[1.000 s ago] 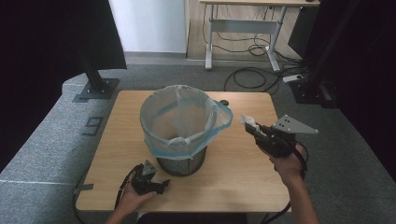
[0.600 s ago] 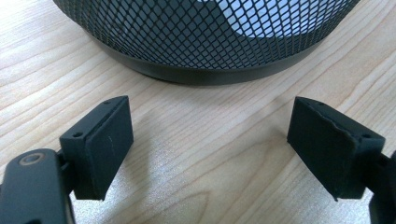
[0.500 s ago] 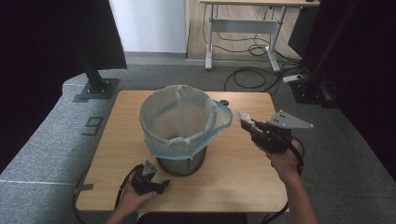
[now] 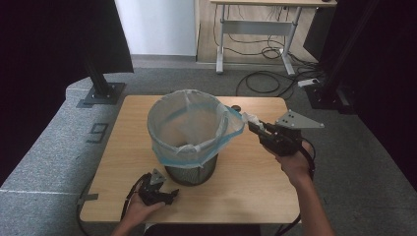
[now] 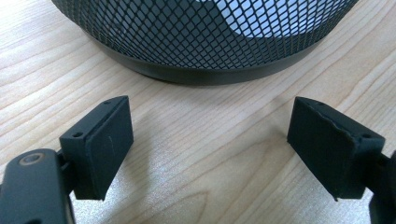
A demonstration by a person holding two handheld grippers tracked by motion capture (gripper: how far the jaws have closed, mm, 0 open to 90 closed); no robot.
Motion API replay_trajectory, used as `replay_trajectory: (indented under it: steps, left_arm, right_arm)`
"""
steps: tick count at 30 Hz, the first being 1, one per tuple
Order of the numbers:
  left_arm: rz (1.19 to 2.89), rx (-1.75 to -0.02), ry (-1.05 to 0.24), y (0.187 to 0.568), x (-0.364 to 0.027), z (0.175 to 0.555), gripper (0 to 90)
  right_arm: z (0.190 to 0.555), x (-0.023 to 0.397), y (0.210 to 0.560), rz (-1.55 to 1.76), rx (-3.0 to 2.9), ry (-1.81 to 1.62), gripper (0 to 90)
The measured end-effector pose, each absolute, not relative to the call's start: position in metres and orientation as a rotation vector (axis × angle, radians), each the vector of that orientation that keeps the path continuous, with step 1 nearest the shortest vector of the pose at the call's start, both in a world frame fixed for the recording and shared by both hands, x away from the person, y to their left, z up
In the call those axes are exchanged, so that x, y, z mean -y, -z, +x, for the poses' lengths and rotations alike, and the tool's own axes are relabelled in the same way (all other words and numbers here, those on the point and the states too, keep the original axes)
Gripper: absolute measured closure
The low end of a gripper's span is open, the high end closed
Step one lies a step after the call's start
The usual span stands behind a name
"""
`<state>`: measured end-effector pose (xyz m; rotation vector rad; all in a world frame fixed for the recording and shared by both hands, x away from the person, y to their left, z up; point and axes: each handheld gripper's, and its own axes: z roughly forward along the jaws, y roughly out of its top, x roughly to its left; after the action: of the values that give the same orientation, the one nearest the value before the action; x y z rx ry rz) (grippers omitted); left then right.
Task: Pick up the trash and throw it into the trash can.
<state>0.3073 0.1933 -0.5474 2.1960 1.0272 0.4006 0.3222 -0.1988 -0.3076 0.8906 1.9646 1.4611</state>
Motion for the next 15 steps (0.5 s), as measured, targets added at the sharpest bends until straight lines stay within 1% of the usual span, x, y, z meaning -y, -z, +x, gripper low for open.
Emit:
replay_trajectory:
  steps: [15]
  left_arm:
    - [2.199,-1.023,-0.399,0.547,-0.193,0.308,13.9]
  right_arm:
    - [0.33,0.184,0.3,0.862,-1.984,-1.471,78.6]
